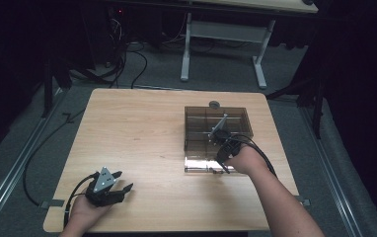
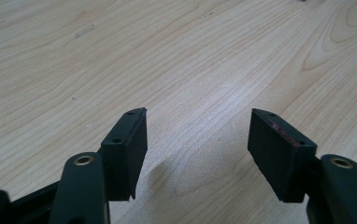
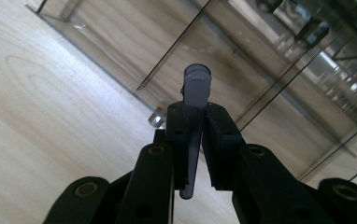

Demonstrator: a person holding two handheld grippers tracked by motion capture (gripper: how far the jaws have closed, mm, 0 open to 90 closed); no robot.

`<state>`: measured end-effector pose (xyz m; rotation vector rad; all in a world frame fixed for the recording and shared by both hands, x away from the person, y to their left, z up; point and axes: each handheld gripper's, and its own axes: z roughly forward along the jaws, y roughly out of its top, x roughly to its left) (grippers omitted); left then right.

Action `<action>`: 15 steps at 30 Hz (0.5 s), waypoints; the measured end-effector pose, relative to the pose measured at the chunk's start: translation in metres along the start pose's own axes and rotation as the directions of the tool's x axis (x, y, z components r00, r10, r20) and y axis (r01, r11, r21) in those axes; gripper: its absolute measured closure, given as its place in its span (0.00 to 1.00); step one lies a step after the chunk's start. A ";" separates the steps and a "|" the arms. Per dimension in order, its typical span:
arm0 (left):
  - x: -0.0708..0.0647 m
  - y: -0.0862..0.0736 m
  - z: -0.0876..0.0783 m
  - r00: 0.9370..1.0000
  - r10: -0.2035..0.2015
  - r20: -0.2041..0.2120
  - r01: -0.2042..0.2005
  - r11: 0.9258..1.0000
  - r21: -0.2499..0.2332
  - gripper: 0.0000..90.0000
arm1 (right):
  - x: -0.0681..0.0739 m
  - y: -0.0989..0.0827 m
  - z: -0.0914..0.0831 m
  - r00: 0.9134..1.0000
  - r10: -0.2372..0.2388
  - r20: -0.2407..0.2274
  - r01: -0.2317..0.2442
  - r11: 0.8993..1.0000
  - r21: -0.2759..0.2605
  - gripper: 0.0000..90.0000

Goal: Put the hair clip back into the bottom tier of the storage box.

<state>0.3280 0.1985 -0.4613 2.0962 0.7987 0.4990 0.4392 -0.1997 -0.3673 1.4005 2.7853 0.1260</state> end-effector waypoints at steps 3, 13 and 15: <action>0.000 0.000 0.000 1.000 0.001 0.000 -0.001 1.000 0.001 0.42 | -0.001 0.006 0.001 1.000 -0.010 0.000 0.010 1.000 -0.001 0.90; 0.000 0.001 0.002 1.000 0.002 0.006 -0.002 1.000 0.009 0.43 | -0.001 0.019 0.002 1.000 -0.018 0.004 0.018 1.000 -0.008 0.90; 0.000 0.001 0.002 1.000 0.003 0.007 -0.003 1.000 0.009 0.43 | -0.002 0.021 0.002 1.000 -0.028 0.008 0.028 1.000 -0.006 0.90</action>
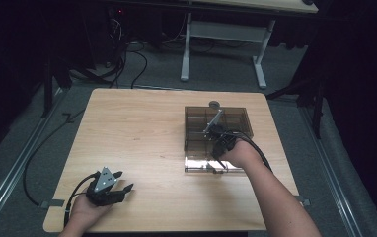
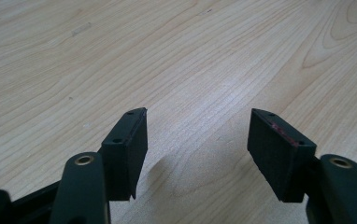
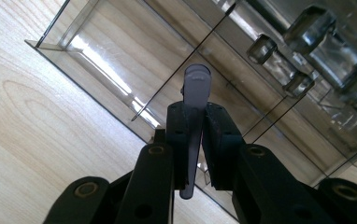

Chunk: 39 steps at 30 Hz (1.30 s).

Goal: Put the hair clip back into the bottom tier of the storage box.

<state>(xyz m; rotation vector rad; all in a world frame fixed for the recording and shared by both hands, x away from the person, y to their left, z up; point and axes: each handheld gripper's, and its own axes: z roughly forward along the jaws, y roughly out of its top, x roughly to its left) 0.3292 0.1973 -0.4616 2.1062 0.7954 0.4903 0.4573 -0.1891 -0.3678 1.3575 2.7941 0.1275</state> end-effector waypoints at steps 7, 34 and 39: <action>0.000 0.000 0.000 1.000 0.004 0.001 -0.004 1.000 0.002 0.43 | -0.006 0.003 0.004 0.999 -0.038 0.009 0.038 0.999 -0.005 0.90; -0.001 0.000 0.001 1.000 0.006 -0.004 -0.006 1.000 0.004 0.43 | -0.008 -0.003 0.029 0.998 -0.060 0.003 0.060 0.998 -0.009 0.90; 0.000 0.000 0.001 1.000 0.009 -0.001 -0.009 1.000 0.007 0.43 | -0.004 -0.002 0.035 0.997 -0.071 0.005 0.071 0.997 0.012 0.90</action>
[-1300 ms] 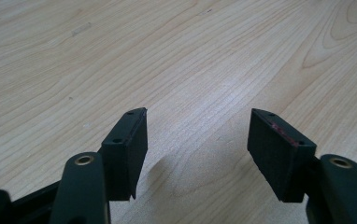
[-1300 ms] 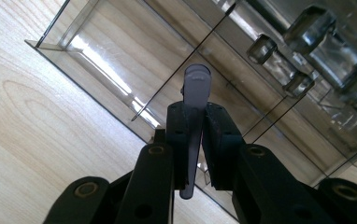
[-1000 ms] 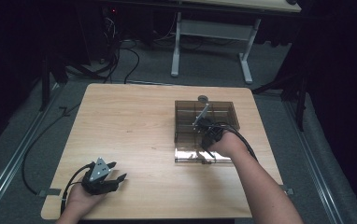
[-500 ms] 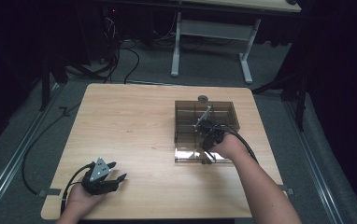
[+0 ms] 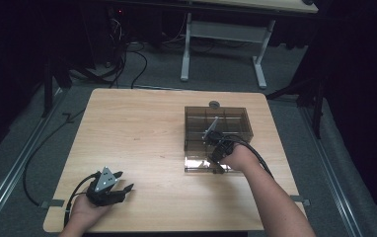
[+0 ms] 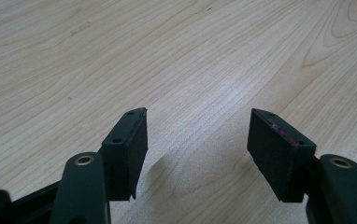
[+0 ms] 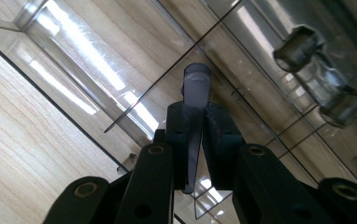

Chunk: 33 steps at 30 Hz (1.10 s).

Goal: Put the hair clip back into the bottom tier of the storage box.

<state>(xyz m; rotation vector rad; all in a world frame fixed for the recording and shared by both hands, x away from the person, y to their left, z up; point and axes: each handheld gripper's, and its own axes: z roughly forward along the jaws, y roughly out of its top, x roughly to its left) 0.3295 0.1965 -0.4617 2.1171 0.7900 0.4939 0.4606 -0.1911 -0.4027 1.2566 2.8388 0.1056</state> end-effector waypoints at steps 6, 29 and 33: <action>0.000 0.000 0.000 1.000 0.002 0.000 -0.002 1.000 0.004 0.43 | -0.001 0.002 0.007 1.000 -0.014 -0.008 0.014 1.000 -0.002 0.90; 0.000 0.000 0.000 1.000 -0.005 -0.008 0.005 1.000 -0.001 0.43 | 0.002 -0.024 -0.026 0.997 0.070 -0.041 -0.073 0.994 -0.082 0.84; 0.000 0.000 0.000 1.000 -0.002 -0.006 0.002 1.000 0.002 0.43 | 0.005 -0.030 -0.029 0.998 0.056 -0.039 -0.060 0.994 -0.096 0.85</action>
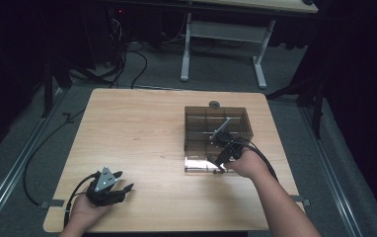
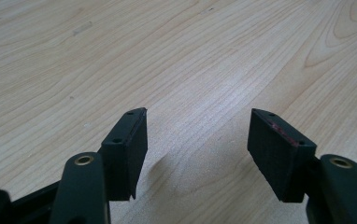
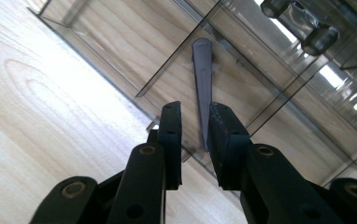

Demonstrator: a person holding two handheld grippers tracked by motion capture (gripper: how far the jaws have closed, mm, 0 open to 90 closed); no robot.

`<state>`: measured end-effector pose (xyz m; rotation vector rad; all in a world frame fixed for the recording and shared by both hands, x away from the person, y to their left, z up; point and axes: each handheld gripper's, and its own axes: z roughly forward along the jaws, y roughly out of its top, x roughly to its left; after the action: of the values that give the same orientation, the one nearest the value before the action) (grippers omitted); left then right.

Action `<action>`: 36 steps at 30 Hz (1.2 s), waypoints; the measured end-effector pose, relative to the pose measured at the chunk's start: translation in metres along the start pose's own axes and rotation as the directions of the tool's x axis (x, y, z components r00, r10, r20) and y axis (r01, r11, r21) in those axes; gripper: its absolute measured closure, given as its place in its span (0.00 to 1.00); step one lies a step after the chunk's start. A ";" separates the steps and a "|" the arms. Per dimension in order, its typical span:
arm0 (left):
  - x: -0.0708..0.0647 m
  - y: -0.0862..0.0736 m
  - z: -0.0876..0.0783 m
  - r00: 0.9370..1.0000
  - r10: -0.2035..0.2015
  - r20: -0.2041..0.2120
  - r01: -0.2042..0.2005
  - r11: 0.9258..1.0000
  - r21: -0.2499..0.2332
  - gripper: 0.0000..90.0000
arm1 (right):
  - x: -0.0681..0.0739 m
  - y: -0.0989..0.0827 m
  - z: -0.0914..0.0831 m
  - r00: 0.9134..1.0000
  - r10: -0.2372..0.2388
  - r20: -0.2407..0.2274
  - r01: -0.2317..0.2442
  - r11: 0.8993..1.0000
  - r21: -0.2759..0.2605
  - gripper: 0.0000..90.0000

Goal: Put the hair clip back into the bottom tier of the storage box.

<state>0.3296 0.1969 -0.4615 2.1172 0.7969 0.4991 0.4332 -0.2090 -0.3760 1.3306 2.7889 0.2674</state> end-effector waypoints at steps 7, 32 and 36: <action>0.000 0.000 0.000 1.000 0.000 0.000 0.000 1.000 -0.002 0.43 | 0.011 -0.015 -0.006 0.999 0.053 -0.012 -0.053 0.999 -0.008 0.87; 0.000 0.000 0.000 1.000 -0.010 0.000 0.010 1.000 -0.008 0.43 | 0.024 -0.045 0.011 0.999 0.042 -0.003 -0.042 0.997 -0.069 0.82; 0.001 0.000 -0.001 1.000 -0.011 0.001 0.011 1.000 -0.011 0.43 | 0.030 -0.052 0.011 0.999 0.051 -0.003 -0.051 0.987 -0.152 0.79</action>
<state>0.3295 0.1981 -0.4612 2.1020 0.8028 0.4952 0.3760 -0.2163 -0.3941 1.3665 2.6747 0.4708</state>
